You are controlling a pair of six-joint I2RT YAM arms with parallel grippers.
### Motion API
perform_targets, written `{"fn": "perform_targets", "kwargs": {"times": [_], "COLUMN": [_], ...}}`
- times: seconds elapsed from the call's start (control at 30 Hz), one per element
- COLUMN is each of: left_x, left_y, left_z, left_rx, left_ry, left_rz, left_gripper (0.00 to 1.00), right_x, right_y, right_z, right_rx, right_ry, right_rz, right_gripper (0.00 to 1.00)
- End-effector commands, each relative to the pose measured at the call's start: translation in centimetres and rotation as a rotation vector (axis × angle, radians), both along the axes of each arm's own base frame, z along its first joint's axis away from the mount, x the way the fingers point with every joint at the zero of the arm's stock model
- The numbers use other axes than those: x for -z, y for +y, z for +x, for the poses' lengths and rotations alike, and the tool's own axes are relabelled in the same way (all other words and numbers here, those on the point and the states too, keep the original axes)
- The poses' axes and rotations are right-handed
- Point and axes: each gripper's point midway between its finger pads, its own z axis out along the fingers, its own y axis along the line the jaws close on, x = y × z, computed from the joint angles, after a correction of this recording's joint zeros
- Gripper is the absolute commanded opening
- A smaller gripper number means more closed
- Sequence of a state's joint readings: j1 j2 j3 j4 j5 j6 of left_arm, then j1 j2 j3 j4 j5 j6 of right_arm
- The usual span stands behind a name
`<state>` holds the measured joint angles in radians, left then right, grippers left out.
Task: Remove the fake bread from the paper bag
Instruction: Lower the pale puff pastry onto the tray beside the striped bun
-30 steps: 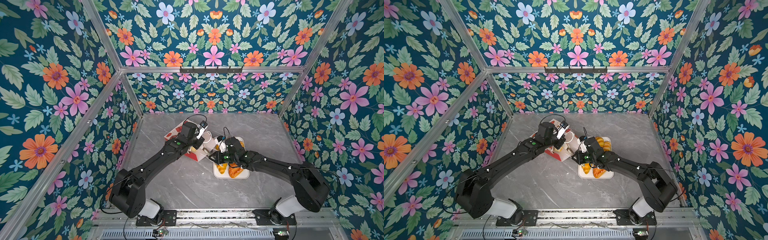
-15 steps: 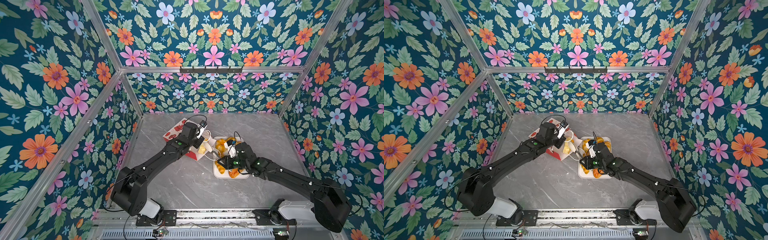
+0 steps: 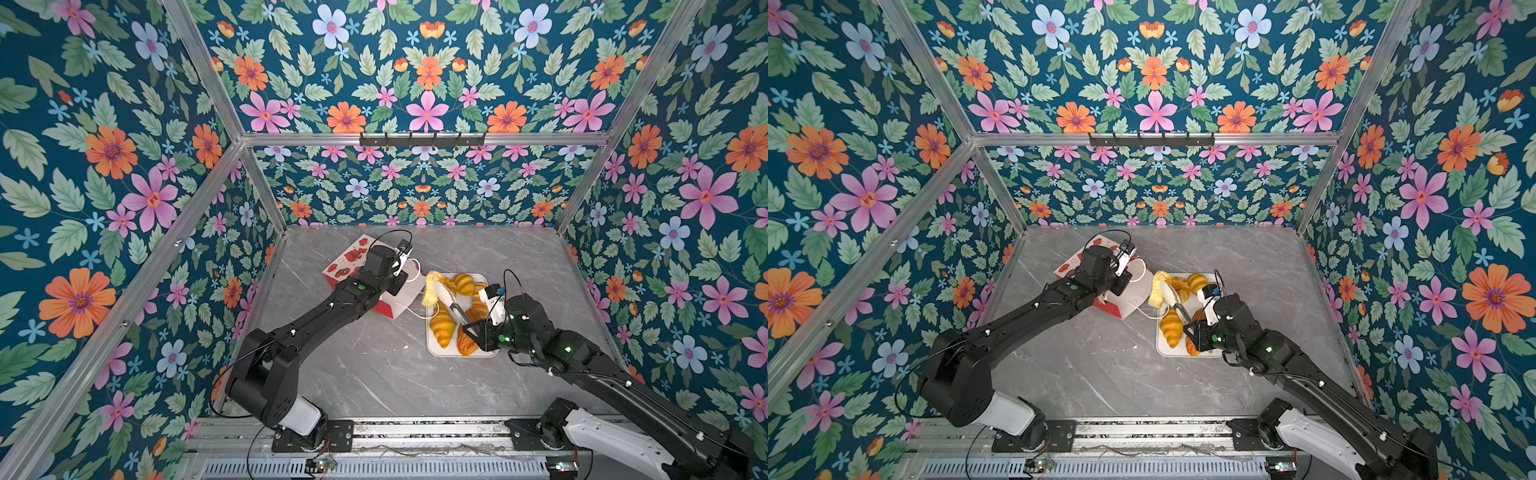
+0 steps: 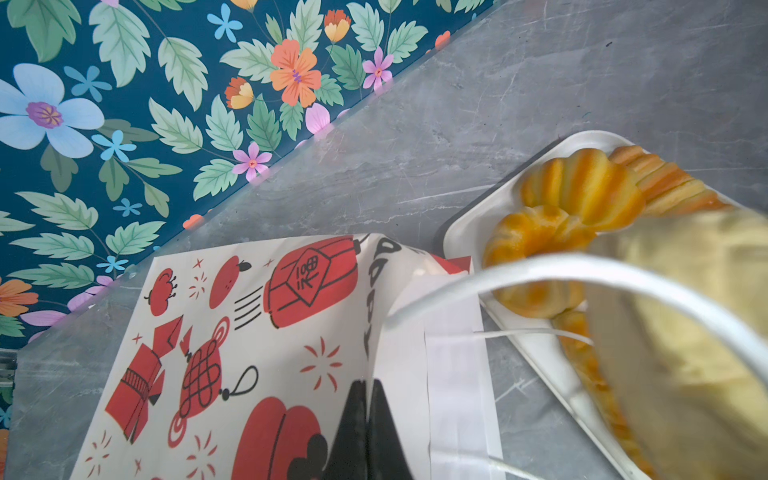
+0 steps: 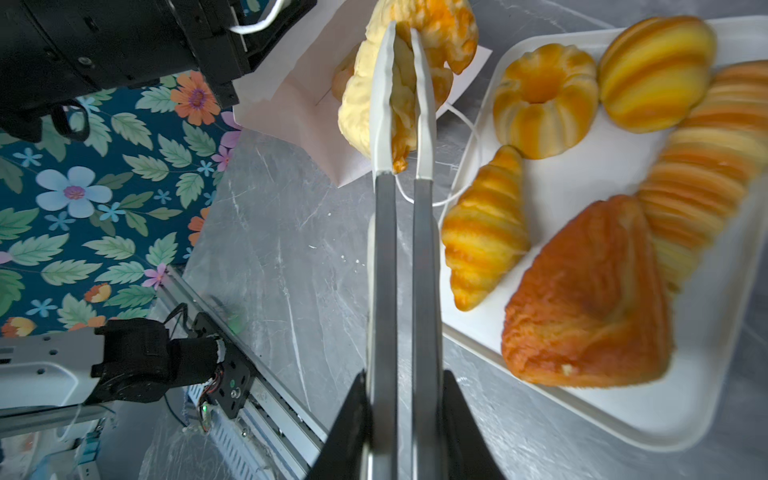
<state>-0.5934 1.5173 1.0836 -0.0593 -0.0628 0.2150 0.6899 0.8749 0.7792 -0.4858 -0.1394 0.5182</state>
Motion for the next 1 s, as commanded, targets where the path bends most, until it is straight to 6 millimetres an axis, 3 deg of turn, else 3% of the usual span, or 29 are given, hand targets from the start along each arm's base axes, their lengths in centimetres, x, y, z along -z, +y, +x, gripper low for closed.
{"fn": "perform_targets", "kwargs": {"times": [0.0,0.23,0.97], "left_x": [-0.7,-0.5,-0.7], "left_y": [0.2,0.6,1.0], "left_z": [0.2,-0.6,-1.2], "left_rx": [-0.016,-0.016,-0.01], "left_ry": [-0.032,-0.044,-0.069], "left_rz": [-0.03,-0.049,-0.096], "left_gripper": [0.0,0.0,0.0], "right_x": [0.9,0.9,4.8], "right_y": [-3.6,-6.3,-4.8], "right_z": [0.0,1.1,3.6], "right_rx": [0.099,0.187,0.165], "right_ry": [0.012,0.038,0.153], "right_rz": [-0.17,-0.359,-0.467], "right_gripper": [0.0,0.0,0.01]}}
